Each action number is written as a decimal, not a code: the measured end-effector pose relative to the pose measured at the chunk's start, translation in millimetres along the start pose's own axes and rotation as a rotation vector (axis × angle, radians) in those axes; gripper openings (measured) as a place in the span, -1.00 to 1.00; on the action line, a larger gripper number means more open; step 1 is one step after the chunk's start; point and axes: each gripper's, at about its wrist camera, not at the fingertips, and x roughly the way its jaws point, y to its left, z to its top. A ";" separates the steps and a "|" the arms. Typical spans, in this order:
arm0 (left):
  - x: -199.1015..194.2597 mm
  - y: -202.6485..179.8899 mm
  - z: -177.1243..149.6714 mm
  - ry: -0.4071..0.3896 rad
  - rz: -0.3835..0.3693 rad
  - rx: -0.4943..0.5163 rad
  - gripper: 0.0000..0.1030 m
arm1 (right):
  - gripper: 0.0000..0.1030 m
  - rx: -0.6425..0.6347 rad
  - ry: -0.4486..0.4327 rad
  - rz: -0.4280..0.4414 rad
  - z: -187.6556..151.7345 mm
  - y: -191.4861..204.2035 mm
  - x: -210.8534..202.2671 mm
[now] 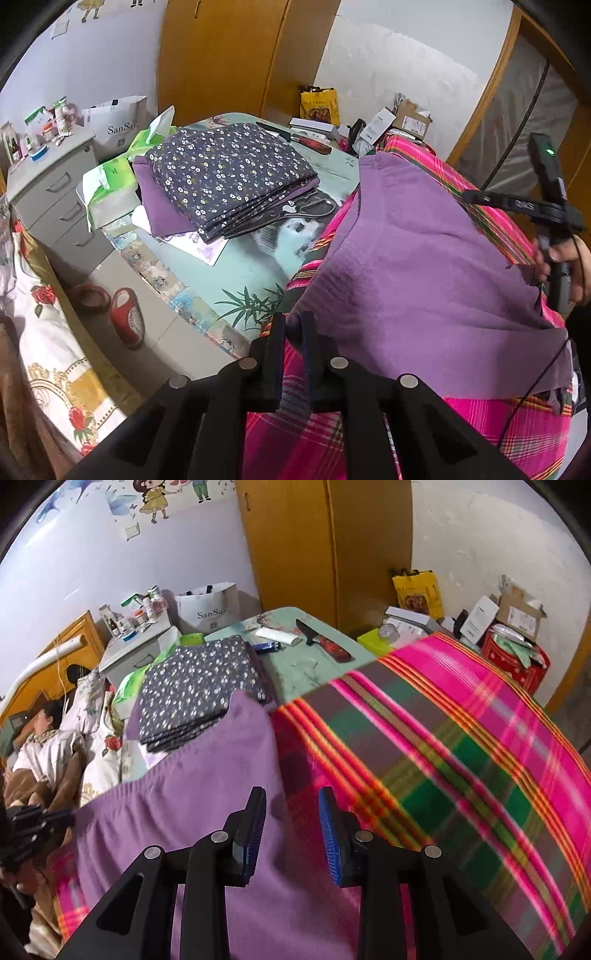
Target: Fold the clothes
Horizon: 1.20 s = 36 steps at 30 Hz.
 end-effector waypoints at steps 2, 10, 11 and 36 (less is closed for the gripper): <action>-3.3 -2.1 -1.3 -0.001 0.026 0.012 -0.82 | -0.41 0.010 -0.010 0.003 -12.1 -1.3 -14.6; -18.2 2.8 -8.8 -0.007 0.138 0.013 -0.82 | -0.41 0.059 -0.069 -0.016 -66.5 4.9 -72.8; -21.3 4.1 -9.5 -0.010 0.124 0.005 -0.82 | -0.41 0.063 -0.074 -0.024 -73.3 6.9 -78.6; 12.8 12.9 -6.7 0.038 -0.145 -0.182 -0.63 | -0.30 -0.149 -0.052 -0.258 -269.8 89.2 -155.9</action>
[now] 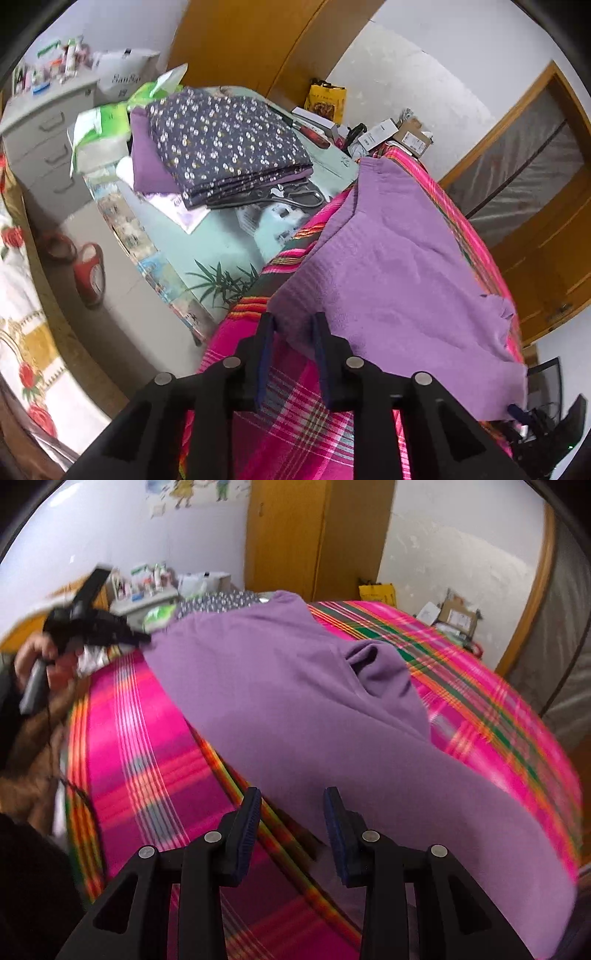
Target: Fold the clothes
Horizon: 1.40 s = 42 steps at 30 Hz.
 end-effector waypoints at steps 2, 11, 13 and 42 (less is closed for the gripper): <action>-1.6 -3.8 0.3 -0.004 0.012 0.019 -0.69 | -0.30 -0.071 0.002 -0.046 -3.3 6.7 -0.3; -14.5 -15.3 11.3 -0.024 -0.001 0.051 -0.77 | -0.38 -0.371 0.021 -0.215 -11.9 35.2 20.0; -16.5 -18.1 13.4 -0.027 -0.001 0.060 -0.77 | -0.72 -0.376 0.019 -0.234 -10.4 33.2 22.6; -46.7 -25.7 17.3 -0.053 -0.021 0.114 -0.84 | -0.33 -0.338 0.016 -0.297 -24.0 24.5 2.4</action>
